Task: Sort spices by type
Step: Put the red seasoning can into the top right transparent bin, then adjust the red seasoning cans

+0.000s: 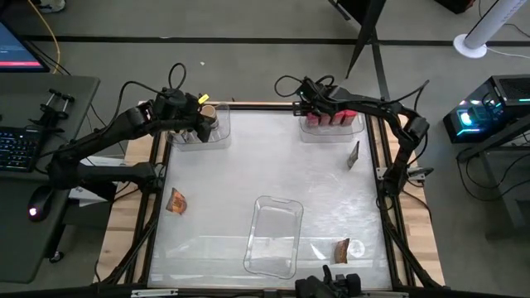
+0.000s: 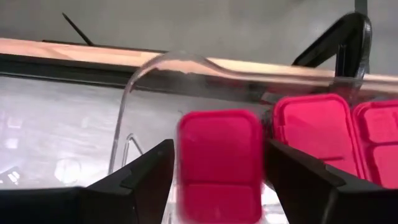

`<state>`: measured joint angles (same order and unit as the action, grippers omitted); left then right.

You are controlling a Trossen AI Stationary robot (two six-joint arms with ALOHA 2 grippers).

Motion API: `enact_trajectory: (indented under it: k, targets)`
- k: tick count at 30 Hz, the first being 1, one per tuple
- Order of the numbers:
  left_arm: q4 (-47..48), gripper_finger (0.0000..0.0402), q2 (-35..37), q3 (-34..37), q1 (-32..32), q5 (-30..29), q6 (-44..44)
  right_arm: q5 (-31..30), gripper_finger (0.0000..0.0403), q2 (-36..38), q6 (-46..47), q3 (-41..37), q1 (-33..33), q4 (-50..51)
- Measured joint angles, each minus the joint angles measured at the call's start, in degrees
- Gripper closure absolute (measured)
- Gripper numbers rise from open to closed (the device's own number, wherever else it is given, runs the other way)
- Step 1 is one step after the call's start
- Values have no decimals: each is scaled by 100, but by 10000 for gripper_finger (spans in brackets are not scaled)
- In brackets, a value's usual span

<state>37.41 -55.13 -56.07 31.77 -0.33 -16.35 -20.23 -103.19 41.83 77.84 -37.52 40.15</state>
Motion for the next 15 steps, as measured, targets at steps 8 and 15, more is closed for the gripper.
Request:
enact_trajectory:
  k: [8, 15]
  targets:
    - [2, 401, 0, 0, 0, -1, -4, 122, 156, 1, 21, 0, -42, 86]
    - [4, 401, 0, 0, 0, -1, -1, 61, 155, 171, -163, 7, -33, 112]
